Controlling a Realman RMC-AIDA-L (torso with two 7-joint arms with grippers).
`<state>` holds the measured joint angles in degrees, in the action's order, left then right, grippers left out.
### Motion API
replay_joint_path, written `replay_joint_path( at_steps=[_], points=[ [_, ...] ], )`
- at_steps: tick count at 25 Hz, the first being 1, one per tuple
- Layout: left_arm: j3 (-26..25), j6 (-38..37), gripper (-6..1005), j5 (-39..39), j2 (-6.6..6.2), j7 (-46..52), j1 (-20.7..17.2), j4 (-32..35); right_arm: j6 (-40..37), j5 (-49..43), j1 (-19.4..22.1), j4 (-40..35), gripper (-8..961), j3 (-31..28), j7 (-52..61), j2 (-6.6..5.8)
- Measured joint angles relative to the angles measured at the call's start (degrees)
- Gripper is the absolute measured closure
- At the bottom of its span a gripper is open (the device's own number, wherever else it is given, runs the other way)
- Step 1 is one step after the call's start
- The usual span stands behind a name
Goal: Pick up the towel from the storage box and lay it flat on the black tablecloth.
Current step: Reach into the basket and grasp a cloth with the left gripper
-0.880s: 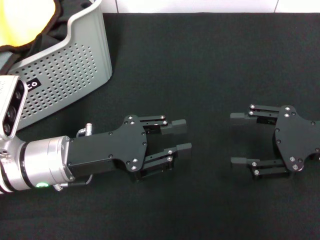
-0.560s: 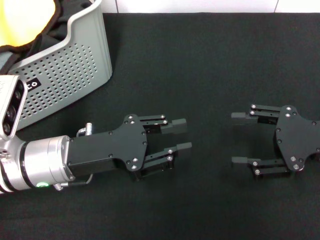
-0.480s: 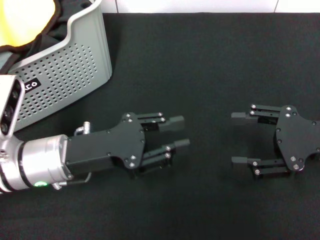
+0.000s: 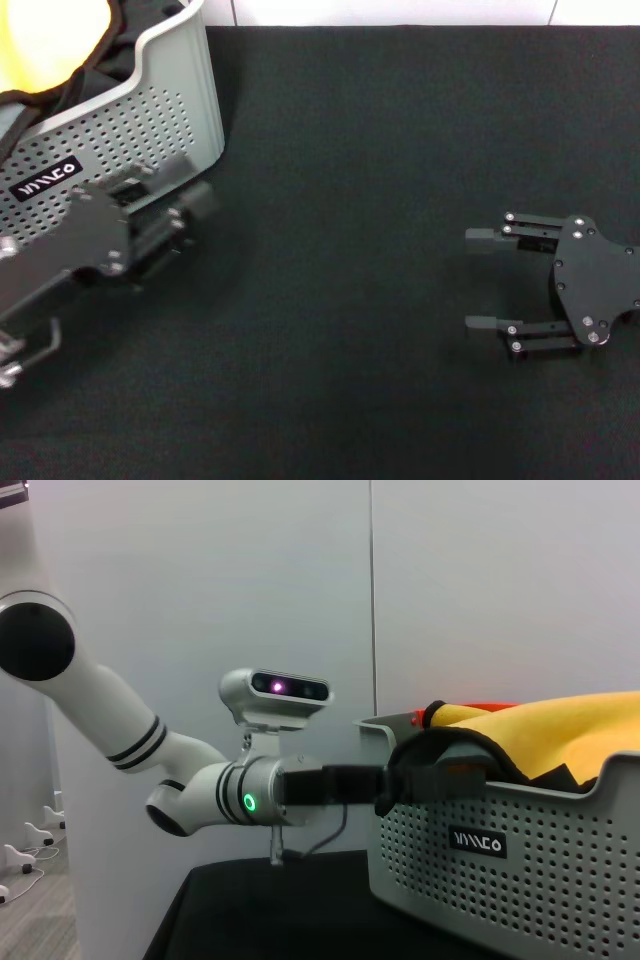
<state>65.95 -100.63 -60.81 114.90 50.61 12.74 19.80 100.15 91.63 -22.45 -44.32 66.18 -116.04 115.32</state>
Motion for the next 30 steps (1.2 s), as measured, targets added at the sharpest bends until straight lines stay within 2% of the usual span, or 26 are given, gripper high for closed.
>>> replay_joint_path(
  at_steps=[3, 8, 13, 20, 24, 30],
  points=[
    [-3.95, -0.44, 560, 0.02, 0.28, -0.01, -2.99, 2.19, -0.03, 0.01, 0.02, 0.42, 181, 0.00, -0.50, -0.10],
    [-8.50, -1.34, 562, -0.33, 0.36, -0.09, -5.76, 2.81, -0.05, 0.04, 0.04, 0.93, 183, 0.00, -0.70, -0.24],
    [-10.44, -1.18, 564, -0.23, 0.39, -1.12, -8.13, 2.82, -0.01, 0.04, 0.12, 1.28, 185, -0.99, -0.97, -0.37],
    [-12.68, -1.35, 566, -0.06, 1.74, -3.44, -10.82, 2.76, -0.05, 0.02, 0.13, 1.47, 188, -1.46, -1.29, -0.46],
    [-16.50, -1.39, 567, -0.13, 2.64, -4.52, -12.86, 2.68, -0.11, 0.00, 0.14, 1.43, 190, -1.50, -1.29, -0.48],
    [-20.10, -1.34, 578, -0.17, 3.28, -6.28, -15.46, 2.88, -0.17, -0.02, 0.05, 1.40, 193, -1.49, -1.29, -0.56]
  ],
)
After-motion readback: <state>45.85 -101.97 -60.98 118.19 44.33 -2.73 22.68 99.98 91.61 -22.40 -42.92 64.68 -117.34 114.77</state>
